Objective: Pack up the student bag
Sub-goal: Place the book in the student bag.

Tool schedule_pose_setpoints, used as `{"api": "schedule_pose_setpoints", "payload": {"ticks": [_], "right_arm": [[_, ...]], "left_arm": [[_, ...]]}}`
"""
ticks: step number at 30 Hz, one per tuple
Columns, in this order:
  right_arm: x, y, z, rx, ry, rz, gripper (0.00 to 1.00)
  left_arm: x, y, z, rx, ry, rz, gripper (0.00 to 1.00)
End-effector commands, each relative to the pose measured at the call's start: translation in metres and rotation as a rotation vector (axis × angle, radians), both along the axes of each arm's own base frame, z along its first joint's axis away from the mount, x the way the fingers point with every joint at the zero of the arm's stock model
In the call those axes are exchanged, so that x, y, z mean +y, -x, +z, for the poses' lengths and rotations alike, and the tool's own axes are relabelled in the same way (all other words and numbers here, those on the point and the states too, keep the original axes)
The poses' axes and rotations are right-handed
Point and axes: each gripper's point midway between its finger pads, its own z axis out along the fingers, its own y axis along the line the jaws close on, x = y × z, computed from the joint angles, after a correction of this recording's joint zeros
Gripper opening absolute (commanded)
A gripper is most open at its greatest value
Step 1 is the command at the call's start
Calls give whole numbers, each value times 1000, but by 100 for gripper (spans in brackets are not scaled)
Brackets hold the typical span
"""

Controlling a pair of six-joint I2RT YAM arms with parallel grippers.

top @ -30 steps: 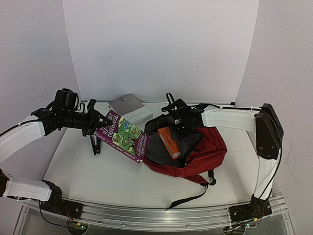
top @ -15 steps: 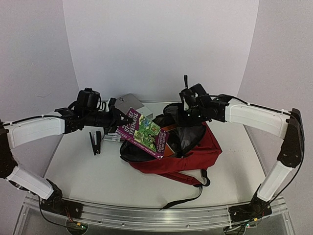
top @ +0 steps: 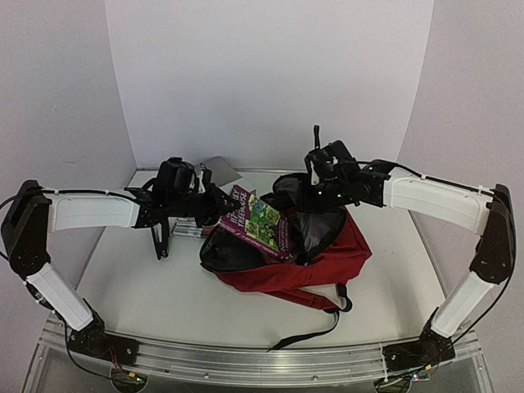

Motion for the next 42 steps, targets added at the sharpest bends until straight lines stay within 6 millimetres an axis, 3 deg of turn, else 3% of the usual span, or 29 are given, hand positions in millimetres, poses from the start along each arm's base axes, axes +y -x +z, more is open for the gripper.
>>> {"api": "schedule_pose_setpoints", "payload": {"ticks": [1,12,15,19,27,34,42], "right_arm": [[12,0,54,-106,-154,18,0],[6,3,59,-121,-156,8,0],[4,4,61,-126,-156,5,0],[3,5,62,-126,-162,5,0],[7,3,58,-116,-160,11,0],[7,3,57,-115,-158,9,0],[8,3,58,-111,-166,9,0]], "left_arm": [[-32,-25,74,-204,170,57,0],[-90,-37,42,-206,124,94,2],[-91,-33,31,-195,63,69,21],[-71,-26,14,-163,-68,87,47],[-28,-8,-10,-118,-253,138,81],[-27,10,-34,-48,-333,65,83],[-44,26,-61,15,-336,-16,63]]}}
